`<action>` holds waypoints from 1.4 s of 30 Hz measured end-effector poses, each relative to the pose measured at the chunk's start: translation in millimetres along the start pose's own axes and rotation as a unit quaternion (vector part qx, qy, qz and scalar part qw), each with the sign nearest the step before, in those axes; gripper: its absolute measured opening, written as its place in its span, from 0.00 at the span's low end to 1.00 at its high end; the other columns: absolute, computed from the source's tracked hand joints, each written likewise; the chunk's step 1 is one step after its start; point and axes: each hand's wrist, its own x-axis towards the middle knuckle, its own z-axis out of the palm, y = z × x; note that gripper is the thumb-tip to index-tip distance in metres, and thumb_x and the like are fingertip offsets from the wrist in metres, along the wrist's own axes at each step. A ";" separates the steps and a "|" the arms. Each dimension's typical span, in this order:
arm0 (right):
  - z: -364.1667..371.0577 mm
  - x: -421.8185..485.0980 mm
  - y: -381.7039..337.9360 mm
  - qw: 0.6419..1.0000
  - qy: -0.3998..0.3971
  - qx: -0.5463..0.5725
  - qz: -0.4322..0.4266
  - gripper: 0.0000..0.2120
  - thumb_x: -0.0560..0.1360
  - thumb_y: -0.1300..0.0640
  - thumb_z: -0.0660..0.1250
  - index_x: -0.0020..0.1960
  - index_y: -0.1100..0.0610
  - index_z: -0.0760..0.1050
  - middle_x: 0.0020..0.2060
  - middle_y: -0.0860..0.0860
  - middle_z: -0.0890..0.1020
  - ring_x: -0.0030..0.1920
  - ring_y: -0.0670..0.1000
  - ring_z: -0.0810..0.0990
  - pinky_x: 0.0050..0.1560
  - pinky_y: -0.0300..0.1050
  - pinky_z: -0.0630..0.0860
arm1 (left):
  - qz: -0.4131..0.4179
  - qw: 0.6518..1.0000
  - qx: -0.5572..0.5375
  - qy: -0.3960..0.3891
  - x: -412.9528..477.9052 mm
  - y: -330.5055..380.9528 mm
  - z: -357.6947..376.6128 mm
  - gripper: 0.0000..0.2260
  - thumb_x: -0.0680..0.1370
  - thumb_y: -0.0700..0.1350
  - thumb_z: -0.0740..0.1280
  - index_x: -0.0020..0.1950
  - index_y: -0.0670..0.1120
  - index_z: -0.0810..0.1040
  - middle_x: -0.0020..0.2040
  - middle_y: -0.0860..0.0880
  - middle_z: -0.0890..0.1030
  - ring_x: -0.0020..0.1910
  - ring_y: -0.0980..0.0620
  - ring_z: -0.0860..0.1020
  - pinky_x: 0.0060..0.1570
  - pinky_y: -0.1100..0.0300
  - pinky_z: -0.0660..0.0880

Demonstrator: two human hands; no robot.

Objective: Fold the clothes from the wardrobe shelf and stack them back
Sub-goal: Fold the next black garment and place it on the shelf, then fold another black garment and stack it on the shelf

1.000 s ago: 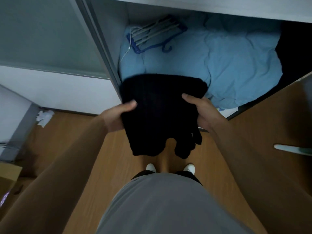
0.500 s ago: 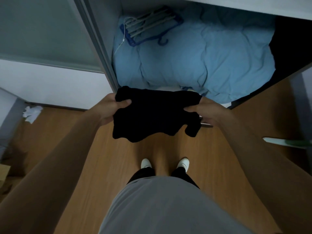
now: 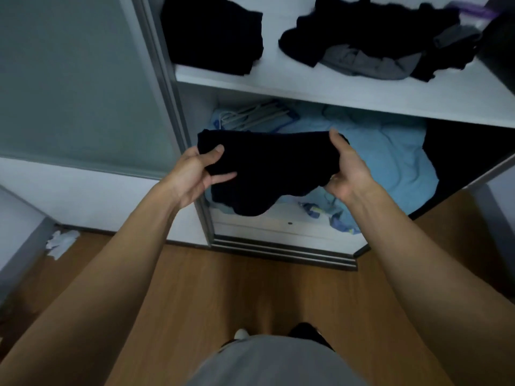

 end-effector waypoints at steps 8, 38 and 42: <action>56.7 18.7 -83.3 0.990 -0.042 0.127 -0.048 0.15 0.75 0.52 0.71 0.56 0.61 0.79 0.44 0.60 0.87 0.43 0.59 0.87 0.40 0.53 0.83 | 0.171 0.984 0.036 0.047 35.6 55.9 43.9 0.14 0.66 0.56 0.81 0.46 0.49 0.88 0.50 0.46 0.87 0.54 0.48 0.84 0.52 0.59 0.79; 306.4 351.8 -226.6 0.828 -0.208 -0.458 -0.248 0.06 0.75 0.61 0.65 0.52 0.58 0.76 0.46 0.51 0.77 0.53 0.52 0.76 0.51 0.41 0.74 | 0.095 0.772 0.374 0.505 234.9 123.4 52.2 0.16 0.78 0.56 0.68 0.38 0.47 0.75 0.34 0.52 0.77 0.33 0.52 0.75 0.34 0.59 0.71; 314.6 369.8 -185.8 0.655 -0.306 -0.556 -0.410 0.25 0.77 0.44 0.63 0.71 0.51 0.71 0.70 0.54 0.72 0.71 0.56 0.69 0.70 0.45 0.64 | 0.312 0.587 0.454 0.593 248.2 132.3 55.4 0.09 0.75 0.50 0.68 0.49 0.48 0.71 0.48 0.50 0.75 0.46 0.49 0.74 0.48 0.53 0.72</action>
